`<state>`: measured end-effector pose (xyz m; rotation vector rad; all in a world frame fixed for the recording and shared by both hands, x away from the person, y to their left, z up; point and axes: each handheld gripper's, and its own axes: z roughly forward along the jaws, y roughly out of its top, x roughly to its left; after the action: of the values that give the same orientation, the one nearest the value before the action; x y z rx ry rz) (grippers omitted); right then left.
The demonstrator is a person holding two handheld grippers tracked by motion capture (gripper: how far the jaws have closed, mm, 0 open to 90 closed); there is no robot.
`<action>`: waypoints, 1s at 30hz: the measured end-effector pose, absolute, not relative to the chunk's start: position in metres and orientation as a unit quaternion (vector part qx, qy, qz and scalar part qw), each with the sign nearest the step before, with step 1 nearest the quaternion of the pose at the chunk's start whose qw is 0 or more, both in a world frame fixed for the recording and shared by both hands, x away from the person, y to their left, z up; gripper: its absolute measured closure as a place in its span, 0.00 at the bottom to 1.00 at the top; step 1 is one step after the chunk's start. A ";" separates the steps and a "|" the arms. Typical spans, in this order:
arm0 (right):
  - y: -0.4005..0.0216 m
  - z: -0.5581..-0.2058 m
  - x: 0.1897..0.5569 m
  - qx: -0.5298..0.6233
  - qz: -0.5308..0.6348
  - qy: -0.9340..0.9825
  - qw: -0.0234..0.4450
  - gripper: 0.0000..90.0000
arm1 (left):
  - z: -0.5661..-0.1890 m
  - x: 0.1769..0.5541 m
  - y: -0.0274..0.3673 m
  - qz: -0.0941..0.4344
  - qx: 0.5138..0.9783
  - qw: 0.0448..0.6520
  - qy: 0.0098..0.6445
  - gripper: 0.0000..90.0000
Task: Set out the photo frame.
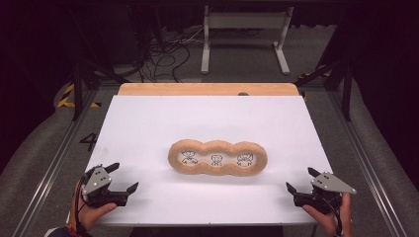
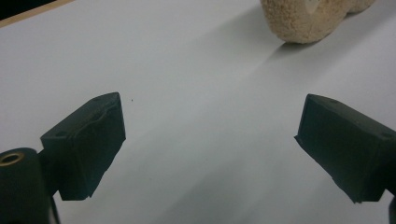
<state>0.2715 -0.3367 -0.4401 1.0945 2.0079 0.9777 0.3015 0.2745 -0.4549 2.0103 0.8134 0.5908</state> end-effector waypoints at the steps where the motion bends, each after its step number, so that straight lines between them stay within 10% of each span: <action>1: -0.336 -0.440 0.272 0.417 0.373 0.764 0.322 0.13 | -0.455 0.301 0.275 0.237 0.806 0.434 0.326 0.09; 30: -0.336 -0.439 0.270 0.414 0.375 0.754 0.345 0.14 | -0.455 0.304 0.271 0.237 0.809 0.429 0.324 0.09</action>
<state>0.2695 -0.3363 -0.4387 1.0756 1.9577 0.9740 0.3042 0.2713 -0.4552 2.0186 0.8095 0.5917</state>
